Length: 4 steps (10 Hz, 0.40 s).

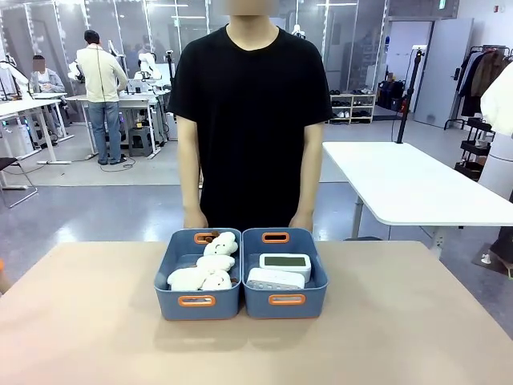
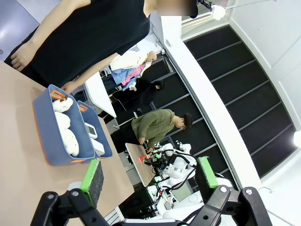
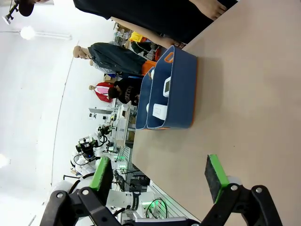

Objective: Sort the digital clocks into the basket.
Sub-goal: Pick up the Digital clock from the table and place it into the empty Plastic storage basket.

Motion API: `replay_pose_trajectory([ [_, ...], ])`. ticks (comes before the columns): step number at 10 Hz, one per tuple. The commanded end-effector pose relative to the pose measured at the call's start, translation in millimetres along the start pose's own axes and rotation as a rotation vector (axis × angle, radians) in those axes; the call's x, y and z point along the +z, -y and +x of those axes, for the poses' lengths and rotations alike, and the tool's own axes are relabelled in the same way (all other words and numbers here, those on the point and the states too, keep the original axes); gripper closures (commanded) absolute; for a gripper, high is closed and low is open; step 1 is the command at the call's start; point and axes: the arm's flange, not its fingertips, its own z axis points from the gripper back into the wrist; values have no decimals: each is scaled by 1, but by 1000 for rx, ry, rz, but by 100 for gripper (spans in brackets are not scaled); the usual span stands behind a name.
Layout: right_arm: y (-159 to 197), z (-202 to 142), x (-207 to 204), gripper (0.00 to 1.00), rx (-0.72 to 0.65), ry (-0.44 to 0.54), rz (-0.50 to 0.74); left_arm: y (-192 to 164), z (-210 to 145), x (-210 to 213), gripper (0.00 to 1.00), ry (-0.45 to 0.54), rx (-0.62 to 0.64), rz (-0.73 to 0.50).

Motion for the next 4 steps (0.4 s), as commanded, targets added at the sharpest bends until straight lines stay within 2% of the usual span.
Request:
replay_pose_trajectory([
  [1, -1, 2, 4, 0, 5, -15, 2, 4, 2, 0, 0, 7, 9, -19],
  [4, -1, 2, 4, 0, 5, -15, 2, 4, 2, 0, 0, 7, 9, -19],
])
